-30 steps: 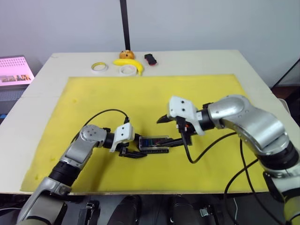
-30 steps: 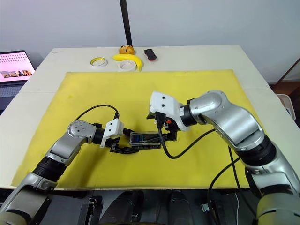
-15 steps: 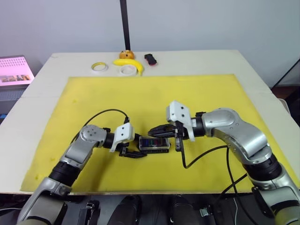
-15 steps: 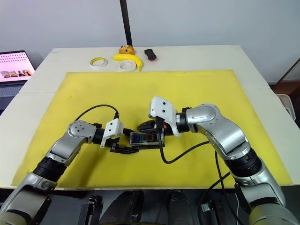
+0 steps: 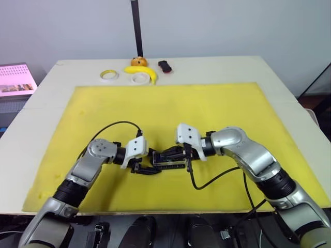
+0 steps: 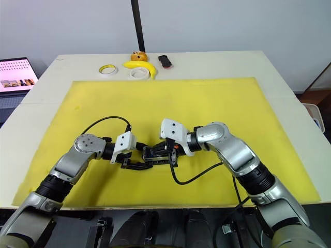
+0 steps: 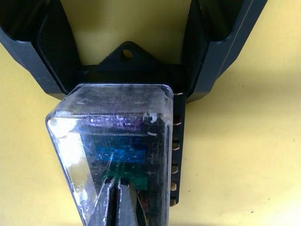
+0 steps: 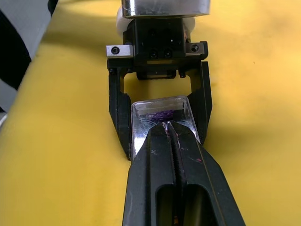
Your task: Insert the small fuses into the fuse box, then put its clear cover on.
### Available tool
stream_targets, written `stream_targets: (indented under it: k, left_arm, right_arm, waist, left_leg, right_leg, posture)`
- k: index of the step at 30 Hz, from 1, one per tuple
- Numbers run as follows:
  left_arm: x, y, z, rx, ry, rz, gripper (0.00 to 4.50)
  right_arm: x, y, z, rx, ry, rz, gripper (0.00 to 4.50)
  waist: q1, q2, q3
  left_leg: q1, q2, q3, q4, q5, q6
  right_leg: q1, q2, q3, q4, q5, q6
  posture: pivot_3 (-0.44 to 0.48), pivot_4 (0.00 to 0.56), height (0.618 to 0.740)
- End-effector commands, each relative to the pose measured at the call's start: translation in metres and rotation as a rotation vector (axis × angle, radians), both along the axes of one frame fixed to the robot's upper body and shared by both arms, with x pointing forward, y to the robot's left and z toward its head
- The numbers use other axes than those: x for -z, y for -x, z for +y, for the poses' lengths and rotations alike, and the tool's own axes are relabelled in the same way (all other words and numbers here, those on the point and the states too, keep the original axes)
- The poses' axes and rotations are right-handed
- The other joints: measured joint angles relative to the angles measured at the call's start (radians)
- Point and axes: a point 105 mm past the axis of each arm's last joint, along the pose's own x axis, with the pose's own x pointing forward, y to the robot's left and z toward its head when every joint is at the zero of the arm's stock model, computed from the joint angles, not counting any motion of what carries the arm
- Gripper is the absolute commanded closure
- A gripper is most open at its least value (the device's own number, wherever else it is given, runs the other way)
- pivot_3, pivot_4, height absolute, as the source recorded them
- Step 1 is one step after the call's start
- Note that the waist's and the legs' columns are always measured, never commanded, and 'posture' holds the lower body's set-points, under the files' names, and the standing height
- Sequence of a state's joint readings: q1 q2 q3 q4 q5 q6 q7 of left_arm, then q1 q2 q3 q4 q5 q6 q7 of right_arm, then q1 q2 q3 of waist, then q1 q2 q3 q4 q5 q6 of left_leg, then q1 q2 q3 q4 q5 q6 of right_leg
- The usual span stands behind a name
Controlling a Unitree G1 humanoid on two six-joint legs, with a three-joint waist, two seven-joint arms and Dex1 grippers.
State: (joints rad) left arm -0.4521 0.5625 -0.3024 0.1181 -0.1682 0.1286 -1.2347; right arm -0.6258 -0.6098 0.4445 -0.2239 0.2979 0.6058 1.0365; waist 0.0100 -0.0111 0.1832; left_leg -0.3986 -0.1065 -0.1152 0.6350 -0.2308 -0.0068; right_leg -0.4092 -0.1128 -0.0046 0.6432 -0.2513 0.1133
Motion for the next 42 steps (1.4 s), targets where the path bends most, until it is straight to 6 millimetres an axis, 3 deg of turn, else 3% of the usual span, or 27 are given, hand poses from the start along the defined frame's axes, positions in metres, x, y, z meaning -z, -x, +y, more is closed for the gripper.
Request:
stream_targets:
  k: [1,11,18,20,22,30,33,34,40,42]
  left_arm:
    - [-0.003,-0.006,0.002,-0.040,-0.002,-0.035,1.98]
    - [-0.002,-0.002,0.002,-0.036,-0.006,-0.037,1.98]
    - [-0.004,-0.004,0.005,-0.049,-0.005,-0.041,1.98]
    - [-0.004,-0.004,0.006,-0.051,-0.007,-0.042,1.98]
    - [-0.004,-0.005,0.006,-0.052,-0.011,-0.043,1.98]
    - [0.001,-0.007,0.006,-0.062,-0.037,-0.027,1.98]
    - [0.000,-0.009,0.006,-0.072,-0.033,-0.021,0.55]
    - [-0.001,-0.009,0.006,-0.071,-0.031,-0.018,0.04]
    - [-0.008,-0.008,0.014,-0.074,-0.027,-0.012,0.00]
    - [-0.010,-0.006,0.022,-0.079,-0.036,-0.006,0.00]
  right_arm:
    - [0.038,-0.007,-0.019,0.109,0.125,0.118,4.44]
    - [0.044,-0.009,-0.023,0.131,0.170,0.141,4.44]
    - [-0.024,-0.012,-0.007,0.095,-0.093,0.031,4.44]
    - [-0.056,-0.006,-0.011,0.075,-0.163,0.015,4.44]
    - [-0.075,0.001,-0.019,0.064,-0.185,0.004,4.44]
    - [-0.070,0.016,-0.066,0.096,0.020,-0.094,4.44]
    - [-0.070,0.015,-0.089,0.151,0.071,-0.108,3.62]
    - [-0.069,0.015,-0.096,0.169,0.086,-0.110,3.03]
    - [-0.065,0.012,-0.113,0.211,0.133,-0.131,0.06]
    - [-0.066,0.012,-0.115,0.212,0.135,-0.136,0.02]
  waist:
    - [0.001,0.000,0.000]
    - [0.000,0.000,-0.009]
    - [0.002,0.000,-0.009]
    - [0.003,0.001,-0.009]
    - [0.003,0.001,-0.009]
    - [0.003,0.001,-0.008]
    - [0.004,0.001,-0.008]
    - [0.004,0.001,-0.008]
    - [0.002,0.001,-0.008]
    - [-0.001,0.001,-0.008]
  left_leg:
    - [0.002,0.000,0.000,-0.001,0.000,0.000]
    - [0.006,0.002,0.000,-0.004,0.000,0.000]
    - [0.005,0.002,0.000,-0.005,0.000,0.000]
    - [0.003,0.002,0.000,-0.004,0.000,0.000]
    - [-0.004,0.001,0.000,-0.003,0.000,0.000]
    - [-0.007,0.001,-0.001,-0.003,0.000,0.000]
    - [-0.007,0.001,-0.001,-0.003,0.000,0.000]
    - [-0.008,0.001,-0.001,-0.003,0.000,0.000]
    - [-0.008,0.002,-0.001,-0.003,0.000,0.001]
    - [-0.008,0.002,-0.001,-0.003,0.000,0.001]
  right_leg:
    - [0.002,0.000,0.000,-0.001,0.000,0.000]
    - [0.004,0.000,0.000,-0.007,0.000,0.000]
    - [0.004,0.000,0.000,-0.008,0.000,0.000]
    - [0.003,0.000,0.000,-0.008,0.000,0.000]
    - [-0.002,0.000,0.000,-0.008,0.000,0.000]
    - [-0.003,-0.001,-0.001,-0.010,0.001,0.001]
    - [-0.003,-0.001,-0.001,-0.010,0.001,0.001]
    - [-0.003,-0.001,-0.001,-0.011,0.001,0.002]
    - [-0.003,-0.001,-0.001,-0.011,0.001,0.002]
    - [-0.004,-0.001,-0.001,-0.011,0.001,0.002]
  posture:
    - [0.000,0.150,0.740]
    - [0.000,0.150,0.740]
    - [0.000,0.150,0.740]
    - [0.000,0.150,0.740]
    - [0.000,0.150,0.740]
    - [0.000,0.150,0.740]
    - [0.000,0.150,0.740]
    - [0.000,0.150,0.740]
    - [0.000,0.150,0.740]
    - [0.000,0.150,0.740]
